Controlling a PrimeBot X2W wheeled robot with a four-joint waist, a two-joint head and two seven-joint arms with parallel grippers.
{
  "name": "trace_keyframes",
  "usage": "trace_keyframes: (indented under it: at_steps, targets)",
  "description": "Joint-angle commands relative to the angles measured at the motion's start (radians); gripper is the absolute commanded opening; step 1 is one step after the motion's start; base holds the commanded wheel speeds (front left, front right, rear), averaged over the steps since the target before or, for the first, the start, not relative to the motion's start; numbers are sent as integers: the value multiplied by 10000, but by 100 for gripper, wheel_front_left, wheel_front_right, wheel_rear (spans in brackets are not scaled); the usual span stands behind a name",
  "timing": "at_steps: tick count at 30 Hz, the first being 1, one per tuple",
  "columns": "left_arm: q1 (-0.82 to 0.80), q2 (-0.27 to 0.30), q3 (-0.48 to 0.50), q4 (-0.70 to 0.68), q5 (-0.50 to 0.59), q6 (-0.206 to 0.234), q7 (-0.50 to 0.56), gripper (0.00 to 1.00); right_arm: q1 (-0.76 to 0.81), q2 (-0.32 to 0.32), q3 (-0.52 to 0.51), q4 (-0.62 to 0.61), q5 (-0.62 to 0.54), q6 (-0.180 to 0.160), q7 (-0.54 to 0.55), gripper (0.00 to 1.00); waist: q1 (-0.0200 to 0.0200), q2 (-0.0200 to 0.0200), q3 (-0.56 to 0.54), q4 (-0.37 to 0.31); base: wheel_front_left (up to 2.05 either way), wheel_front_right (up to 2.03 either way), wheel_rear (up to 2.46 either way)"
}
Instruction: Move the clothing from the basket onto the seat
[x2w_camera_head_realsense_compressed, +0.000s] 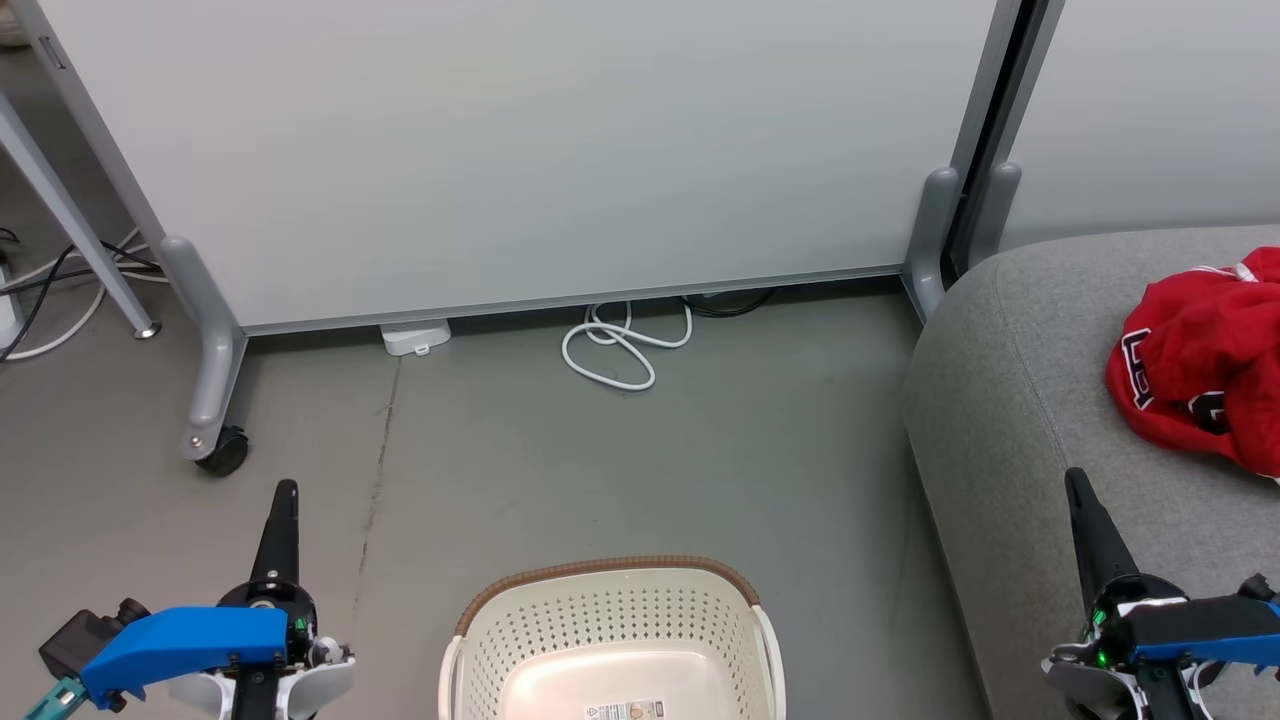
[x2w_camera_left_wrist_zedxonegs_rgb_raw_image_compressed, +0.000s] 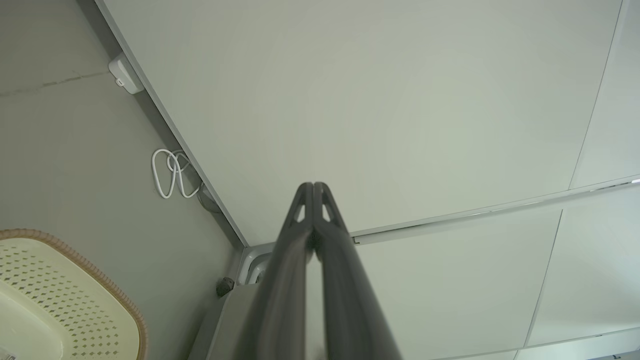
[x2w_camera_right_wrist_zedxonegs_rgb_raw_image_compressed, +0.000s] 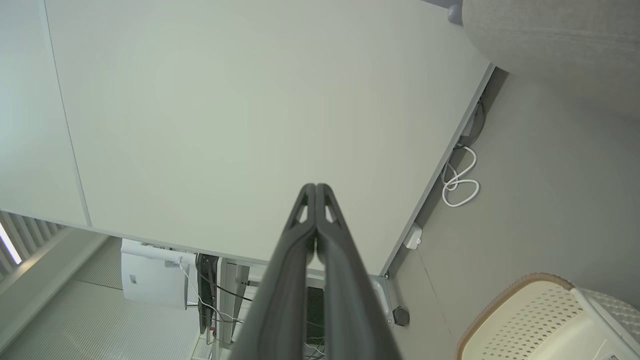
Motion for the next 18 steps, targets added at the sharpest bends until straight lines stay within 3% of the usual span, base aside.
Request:
trace_keyframes:
  at_steps: [1,18]
  targets:
    - [-205,9,64,-97,-226,-63,68,0,-201,24,-28,-20,237,6,63,0,0,0,5,-8,0,0,0]
    - [-253,-16,241,-111,-1545,-111,408,0,-311,89,-46,57,1455,7,396,0,0,0,53,-85,0,0,0]
